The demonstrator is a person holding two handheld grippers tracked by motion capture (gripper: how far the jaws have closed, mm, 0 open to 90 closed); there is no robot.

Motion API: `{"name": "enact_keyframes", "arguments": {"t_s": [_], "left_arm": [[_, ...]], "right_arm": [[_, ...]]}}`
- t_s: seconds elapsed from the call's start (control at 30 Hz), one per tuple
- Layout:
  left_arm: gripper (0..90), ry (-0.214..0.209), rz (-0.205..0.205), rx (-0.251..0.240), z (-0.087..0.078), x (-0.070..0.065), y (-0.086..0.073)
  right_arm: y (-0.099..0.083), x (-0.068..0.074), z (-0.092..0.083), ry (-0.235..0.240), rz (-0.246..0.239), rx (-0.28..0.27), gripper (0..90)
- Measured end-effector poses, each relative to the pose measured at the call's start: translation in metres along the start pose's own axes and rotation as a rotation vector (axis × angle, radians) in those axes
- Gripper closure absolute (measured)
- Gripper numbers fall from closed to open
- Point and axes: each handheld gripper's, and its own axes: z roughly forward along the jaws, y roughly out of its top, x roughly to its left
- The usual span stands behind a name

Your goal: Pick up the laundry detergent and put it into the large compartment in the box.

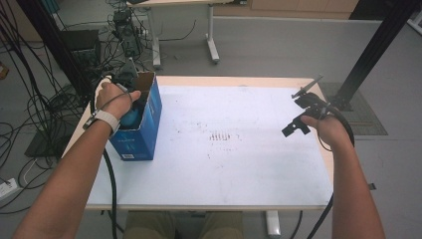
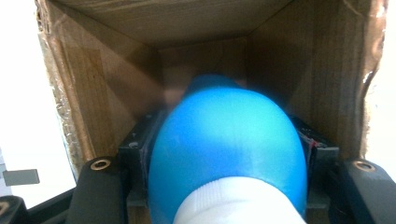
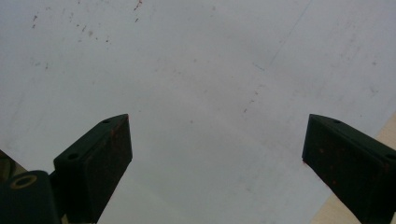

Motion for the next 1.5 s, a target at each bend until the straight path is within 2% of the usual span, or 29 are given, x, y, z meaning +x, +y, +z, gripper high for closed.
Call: {"name": "enact_keyframes", "arguments": {"t_s": [1.5], "left_arm": [[37.4, 0.001, -0.008, 0.001, 0.0000, 0.0002, -0.0007]], "right_arm": [[-0.0034, -0.0002, -0.0024, -0.001, 0.004, -0.005, 8.5]]}}
